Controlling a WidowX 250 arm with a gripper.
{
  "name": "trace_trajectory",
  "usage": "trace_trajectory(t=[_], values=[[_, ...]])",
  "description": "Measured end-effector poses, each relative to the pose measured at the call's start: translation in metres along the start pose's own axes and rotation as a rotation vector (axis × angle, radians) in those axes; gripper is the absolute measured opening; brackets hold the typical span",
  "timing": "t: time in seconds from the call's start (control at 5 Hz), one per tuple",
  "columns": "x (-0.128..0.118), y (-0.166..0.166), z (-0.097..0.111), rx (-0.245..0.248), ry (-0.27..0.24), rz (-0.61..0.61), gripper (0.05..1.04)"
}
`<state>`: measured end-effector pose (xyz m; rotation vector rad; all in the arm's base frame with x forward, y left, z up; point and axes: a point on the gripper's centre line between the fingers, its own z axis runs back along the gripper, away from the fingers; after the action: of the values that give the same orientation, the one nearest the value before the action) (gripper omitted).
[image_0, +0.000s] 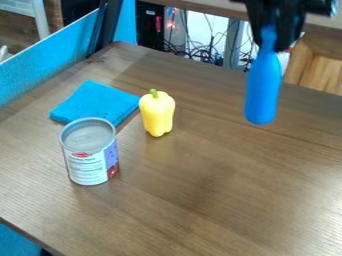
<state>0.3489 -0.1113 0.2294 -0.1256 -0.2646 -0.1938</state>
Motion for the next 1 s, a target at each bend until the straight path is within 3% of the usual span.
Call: trace_trajectory(t=[0.2,0.6,1.0], values=[[-0.009,0.021,0.016,0.027,-0.023,0.086,0.332],[-0.023,0.071,0.005,0.092,0.022,0.214,0.332],[-0.032,0.105,0.006,0.117,0.037,0.304,0.332]])
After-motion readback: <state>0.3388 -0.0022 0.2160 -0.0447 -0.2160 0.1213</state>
